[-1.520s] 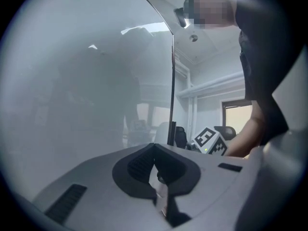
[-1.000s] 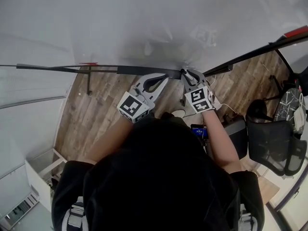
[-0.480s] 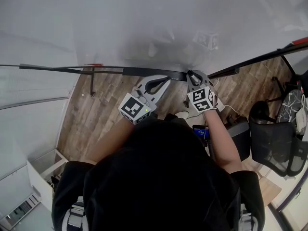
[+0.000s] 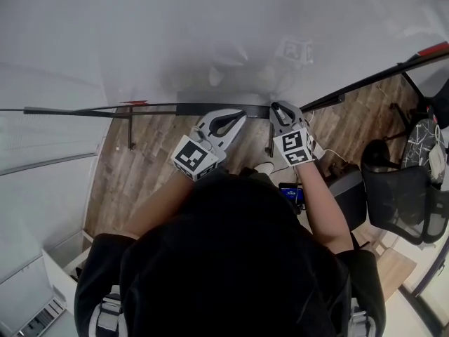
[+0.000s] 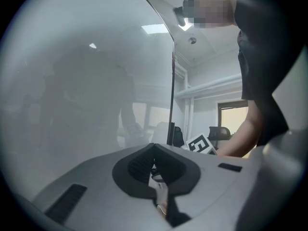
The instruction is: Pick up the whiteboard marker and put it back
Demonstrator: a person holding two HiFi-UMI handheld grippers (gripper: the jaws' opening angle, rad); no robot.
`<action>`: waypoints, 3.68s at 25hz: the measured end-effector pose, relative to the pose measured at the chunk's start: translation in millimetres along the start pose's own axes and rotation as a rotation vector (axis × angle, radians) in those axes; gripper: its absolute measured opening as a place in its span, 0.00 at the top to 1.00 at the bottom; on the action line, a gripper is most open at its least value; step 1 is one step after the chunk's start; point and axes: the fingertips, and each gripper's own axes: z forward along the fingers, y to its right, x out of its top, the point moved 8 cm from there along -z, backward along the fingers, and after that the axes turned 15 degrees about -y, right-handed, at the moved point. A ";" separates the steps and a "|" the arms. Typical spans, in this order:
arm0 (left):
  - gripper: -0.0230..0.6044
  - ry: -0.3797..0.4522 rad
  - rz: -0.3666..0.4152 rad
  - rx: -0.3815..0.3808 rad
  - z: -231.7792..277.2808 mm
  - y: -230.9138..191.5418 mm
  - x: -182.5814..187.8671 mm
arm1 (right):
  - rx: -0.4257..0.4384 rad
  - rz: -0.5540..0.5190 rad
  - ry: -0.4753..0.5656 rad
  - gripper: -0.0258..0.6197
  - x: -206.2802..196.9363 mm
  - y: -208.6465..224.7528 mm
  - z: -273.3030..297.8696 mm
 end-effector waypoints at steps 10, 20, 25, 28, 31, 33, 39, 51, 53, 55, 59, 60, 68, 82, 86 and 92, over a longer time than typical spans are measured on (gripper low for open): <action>0.96 0.012 0.046 -0.055 -7.0 4.8 8.3 | -0.034 0.089 0.076 0.86 16.0 -5.0 -46.0; 0.96 0.024 0.085 -0.124 -10.5 12.8 20.2 | -0.054 0.189 0.233 0.86 45.2 -7.8 -115.1; 0.96 0.045 0.119 -0.161 -12.8 20.7 33.9 | -0.049 0.216 0.307 0.86 51.8 -10.8 -144.4; 0.96 0.053 0.133 -0.183 -16.5 25.1 40.3 | -0.045 0.225 0.337 0.86 55.7 -14.3 -158.7; 0.96 0.058 0.148 -0.204 -17.3 28.1 45.6 | -0.057 0.231 0.358 0.86 56.7 -15.6 -172.3; 0.96 0.060 0.152 -0.213 -17.3 29.0 48.0 | -0.055 0.245 0.378 0.86 60.0 -17.0 -181.7; 0.96 0.057 0.151 -0.236 -16.7 32.6 49.7 | -0.036 0.292 0.419 0.86 54.2 -19.1 -200.9; 0.96 0.042 0.156 -0.277 -7.1 38.5 46.9 | -0.049 0.345 0.397 0.86 26.6 -25.9 -209.0; 0.96 0.036 0.155 -0.283 -5.7 39.3 45.7 | -0.048 0.345 0.393 0.86 23.8 -26.1 -208.6; 0.96 0.032 0.155 -0.287 -4.0 39.7 45.1 | -0.047 0.346 0.394 0.86 23.4 -25.6 -208.2; 0.96 0.032 0.162 -0.297 -3.6 40.2 43.9 | -0.044 0.346 0.394 0.86 24.3 -26.8 -206.8; 0.96 0.030 0.160 -0.297 -3.6 40.4 43.6 | -0.044 0.347 0.394 0.86 24.2 -26.9 -206.3; 0.96 0.027 0.152 -0.289 -3.6 38.0 42.3 | -0.043 0.364 0.396 0.86 23.0 -26.9 -202.5; 0.96 0.035 0.158 -0.261 0.2 33.9 40.3 | -0.049 0.361 0.398 0.86 21.8 -15.9 -196.7; 0.96 0.037 0.171 -0.234 6.3 29.8 39.3 | -0.060 0.362 0.396 0.86 26.9 -4.4 -189.2; 0.96 0.057 0.182 -0.229 16.5 26.6 37.2 | -0.077 0.361 0.386 0.86 29.8 11.8 -167.1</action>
